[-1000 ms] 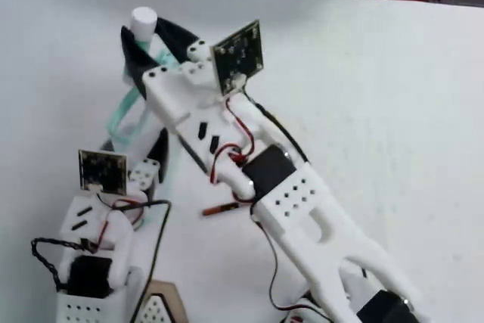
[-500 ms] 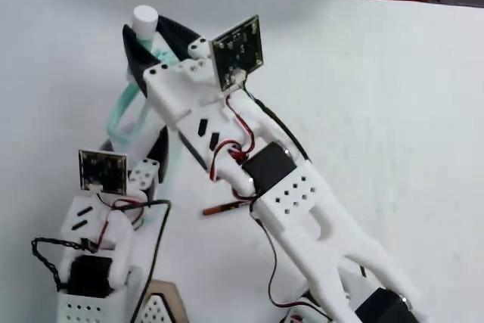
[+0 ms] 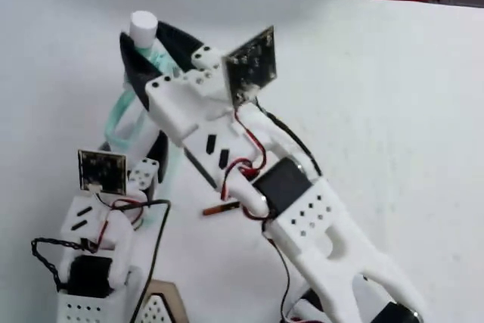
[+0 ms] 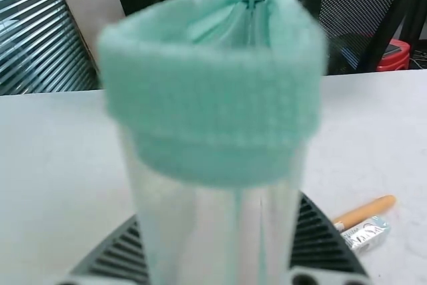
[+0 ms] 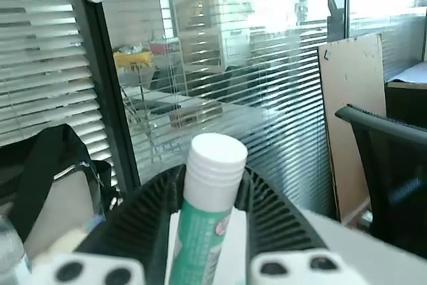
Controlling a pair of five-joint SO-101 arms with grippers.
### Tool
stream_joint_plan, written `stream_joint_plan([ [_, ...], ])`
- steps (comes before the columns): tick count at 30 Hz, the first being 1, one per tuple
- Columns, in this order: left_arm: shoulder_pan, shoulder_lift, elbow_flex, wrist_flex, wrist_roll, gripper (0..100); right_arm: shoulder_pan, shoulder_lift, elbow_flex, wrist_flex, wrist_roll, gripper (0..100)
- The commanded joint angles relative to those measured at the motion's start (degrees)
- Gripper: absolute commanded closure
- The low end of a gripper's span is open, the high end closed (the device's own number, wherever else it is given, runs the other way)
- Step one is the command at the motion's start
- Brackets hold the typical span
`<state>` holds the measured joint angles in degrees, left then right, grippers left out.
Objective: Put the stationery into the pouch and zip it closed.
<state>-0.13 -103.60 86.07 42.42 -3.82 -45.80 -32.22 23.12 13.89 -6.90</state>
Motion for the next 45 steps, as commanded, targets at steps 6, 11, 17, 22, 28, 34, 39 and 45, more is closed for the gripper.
stream_joint_plan([
  [6,0.75,-0.66,-1.32,-1.41,0.44,80,-0.40,2.68,4.75,1.89,-0.09,97.8],
  [11,0.75,-0.66,-1.32,-1.41,0.44,80,-0.40,3.12,4.75,1.89,-0.09,97.8],
  [17,0.75,-0.66,-1.67,-0.97,1.41,75,-0.57,2.68,6.07,2.42,0.00,97.8],
  [22,-0.84,-0.66,-1.76,-0.26,4.57,74,-3.47,2.68,6.07,3.65,0.00,97.7],
  [28,-1.27,-0.66,-1.76,0.09,4.66,74,-7.34,2.68,6.07,6.46,9.14,97.7],
  [34,-1.27,-0.66,-2.11,0.26,4.84,74,-7.25,2.68,6.07,6.90,9.67,97.4],
  [39,-0.92,-0.66,-5.45,5.63,4.92,74,-5.85,2.42,6.07,8.48,9.32,80.7],
  [45,-0.84,-0.66,-5.80,6.42,4.92,74,-2.86,-5.85,6.15,13.58,9.23,71.9],
])
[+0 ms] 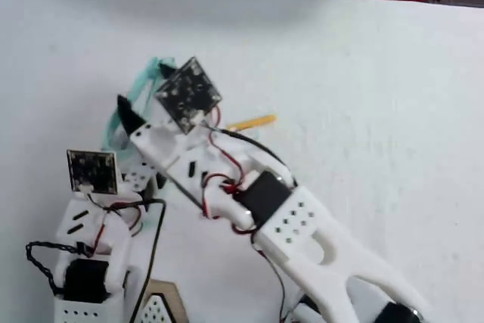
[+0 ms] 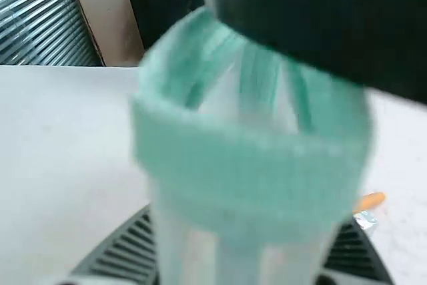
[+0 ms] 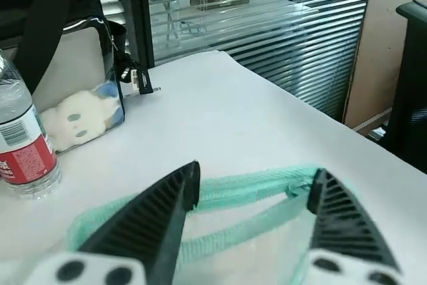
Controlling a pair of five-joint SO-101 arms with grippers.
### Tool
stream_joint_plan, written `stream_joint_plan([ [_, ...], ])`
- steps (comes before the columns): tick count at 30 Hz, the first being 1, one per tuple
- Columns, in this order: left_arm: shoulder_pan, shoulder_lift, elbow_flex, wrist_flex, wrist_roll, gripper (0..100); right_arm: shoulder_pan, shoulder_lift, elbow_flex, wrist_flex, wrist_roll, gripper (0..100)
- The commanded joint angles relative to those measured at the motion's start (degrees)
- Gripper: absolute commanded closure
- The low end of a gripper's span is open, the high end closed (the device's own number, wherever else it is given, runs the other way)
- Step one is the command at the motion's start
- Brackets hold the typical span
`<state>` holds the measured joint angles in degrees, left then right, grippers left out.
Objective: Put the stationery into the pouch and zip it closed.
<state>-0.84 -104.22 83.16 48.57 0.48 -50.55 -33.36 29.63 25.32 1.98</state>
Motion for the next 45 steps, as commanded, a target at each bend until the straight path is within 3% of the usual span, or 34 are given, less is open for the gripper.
stream_joint_plan([
  [1,-0.13,-0.04,-2.90,0.26,0.62,74,2.42,-6.99,-0.35,2.86,0.35,71.9],
  [10,-0.13,0.04,-1.76,0.53,0.35,74,12.35,-23.87,-0.18,8.84,0.26,71.9],
  [21,-0.22,0.04,-1.49,1.23,-2.73,83,31.34,-13.05,0.70,16.66,-10.81,71.9],
  [39,-0.22,0.04,0.70,2.90,-3.52,83,32.66,21.49,-1.49,17.36,-34.02,71.9],
  [45,-0.22,0.04,0.70,2.90,-3.52,83,32.84,29.93,-7.03,17.36,-35.43,71.9],
])
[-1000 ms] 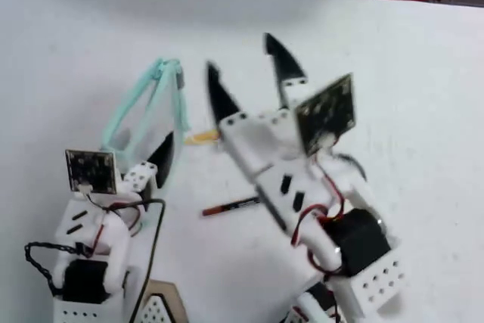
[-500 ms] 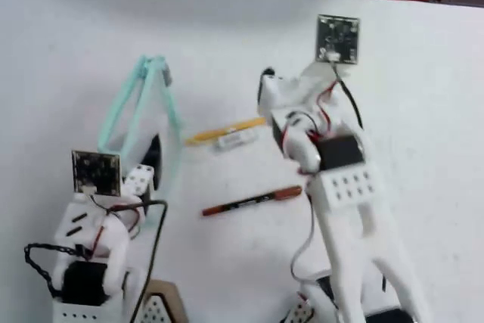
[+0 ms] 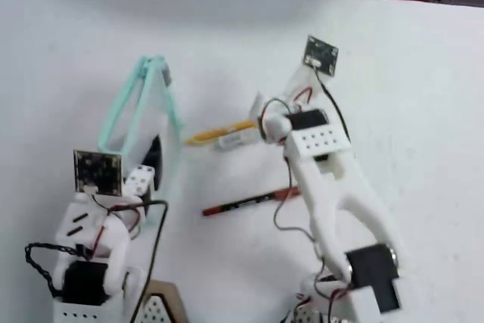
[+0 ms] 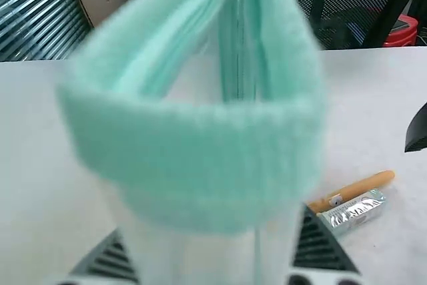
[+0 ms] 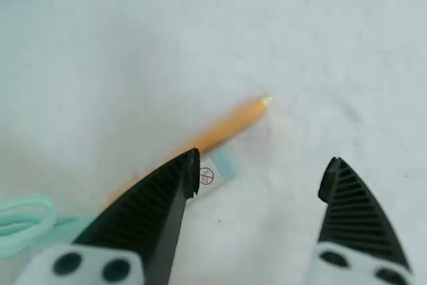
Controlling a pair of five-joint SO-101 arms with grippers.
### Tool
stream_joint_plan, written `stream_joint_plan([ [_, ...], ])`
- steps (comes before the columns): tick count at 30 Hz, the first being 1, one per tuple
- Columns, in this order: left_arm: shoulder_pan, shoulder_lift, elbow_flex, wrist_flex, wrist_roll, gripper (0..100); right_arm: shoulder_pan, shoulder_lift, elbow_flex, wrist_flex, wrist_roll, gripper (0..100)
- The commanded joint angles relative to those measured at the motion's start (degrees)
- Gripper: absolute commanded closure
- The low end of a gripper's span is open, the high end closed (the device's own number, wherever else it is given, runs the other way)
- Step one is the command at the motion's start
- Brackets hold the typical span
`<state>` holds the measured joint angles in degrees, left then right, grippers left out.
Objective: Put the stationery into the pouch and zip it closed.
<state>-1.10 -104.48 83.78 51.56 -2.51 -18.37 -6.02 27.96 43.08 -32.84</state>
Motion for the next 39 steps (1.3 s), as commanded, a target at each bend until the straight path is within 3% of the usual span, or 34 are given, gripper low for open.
stream_joint_plan([
  [1,0.04,0.31,0.09,-0.09,-0.53,83,0.57,4.62,-7.03,-0.40,-0.62,71.9],
  [8,0.04,0.31,0.09,-0.09,-0.53,83,-0.92,16.75,-16.26,2.07,-0.70,71.9],
  [14,0.04,0.31,0.09,-0.09,-0.53,83,-1.54,20.97,-18.29,8.57,-7.12,71.9],
  [23,0.04,0.31,-0.18,-0.09,-0.53,83,-2.95,27.03,-22.86,4.09,-7.56,71.9],
  [29,0.04,0.31,-0.26,-0.09,-0.53,83,-3.03,30.90,-29.89,8.31,-7.56,71.9],
  [34,0.04,0.31,0.09,-1.58,-0.53,83,-3.38,32.84,-31.74,5.85,-7.56,72.0],
  [39,0.04,0.31,0.09,-1.58,-0.53,83,-2.95,35.47,-32.18,5.32,-7.38,83.7],
])
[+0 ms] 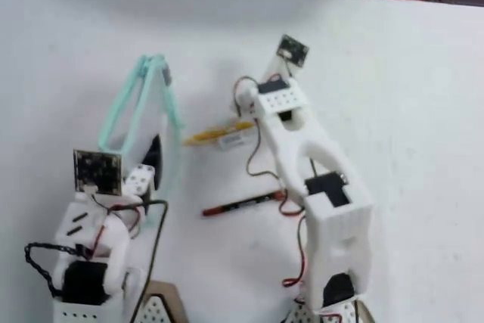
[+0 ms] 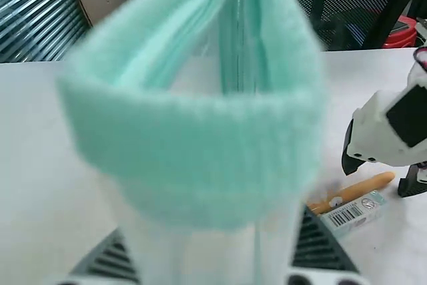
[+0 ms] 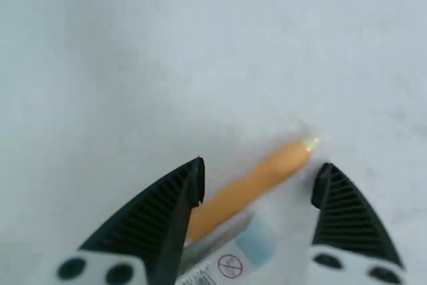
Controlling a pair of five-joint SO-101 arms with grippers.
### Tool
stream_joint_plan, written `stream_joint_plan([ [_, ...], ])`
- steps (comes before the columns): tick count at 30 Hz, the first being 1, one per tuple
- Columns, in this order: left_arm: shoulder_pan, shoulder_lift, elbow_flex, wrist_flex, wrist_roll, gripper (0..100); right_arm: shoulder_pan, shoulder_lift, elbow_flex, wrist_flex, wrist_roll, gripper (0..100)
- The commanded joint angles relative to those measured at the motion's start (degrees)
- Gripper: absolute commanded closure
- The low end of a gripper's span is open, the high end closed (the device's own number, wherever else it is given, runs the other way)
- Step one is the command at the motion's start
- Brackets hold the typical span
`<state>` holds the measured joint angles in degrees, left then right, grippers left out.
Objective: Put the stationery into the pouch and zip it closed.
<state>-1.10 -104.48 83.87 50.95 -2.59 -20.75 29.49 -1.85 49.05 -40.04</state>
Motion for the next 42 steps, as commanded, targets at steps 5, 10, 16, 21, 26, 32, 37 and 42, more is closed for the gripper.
stream_joint_plan([
  [5,-0.04,0.31,0.00,-0.97,-0.44,83,-0.57,0.48,-3.16,1.45,0.18,87.8],
  [10,-0.04,0.31,0.00,-0.97,-0.44,83,-0.48,0.66,-2.81,1.45,0.26,88.2],
  [16,-0.22,0.31,0.00,-0.97,-0.44,83,-0.48,2.86,-3.25,1.71,0.26,88.3],
  [21,-0.31,0.31,0.00,-0.97,-0.44,83,-0.48,2.86,-3.78,2.86,0.26,96.9],
  [26,-0.31,0.31,0.00,-0.97,-0.44,83,-0.48,2.86,-3.78,2.95,0.26,97.1],
  [32,-0.31,0.31,0.00,-0.97,-0.44,83,1.71,2.51,-4.31,4.62,-0.26,98.1],
  [37,-0.31,0.31,0.00,-1.05,-0.44,83,5.85,-1.71,-5.98,10.07,-1.58,98.1],
  [42,0.04,0.31,0.00,-1.05,-0.44,83,8.13,-4.53,-3.69,11.21,-7.21,98.1],
])
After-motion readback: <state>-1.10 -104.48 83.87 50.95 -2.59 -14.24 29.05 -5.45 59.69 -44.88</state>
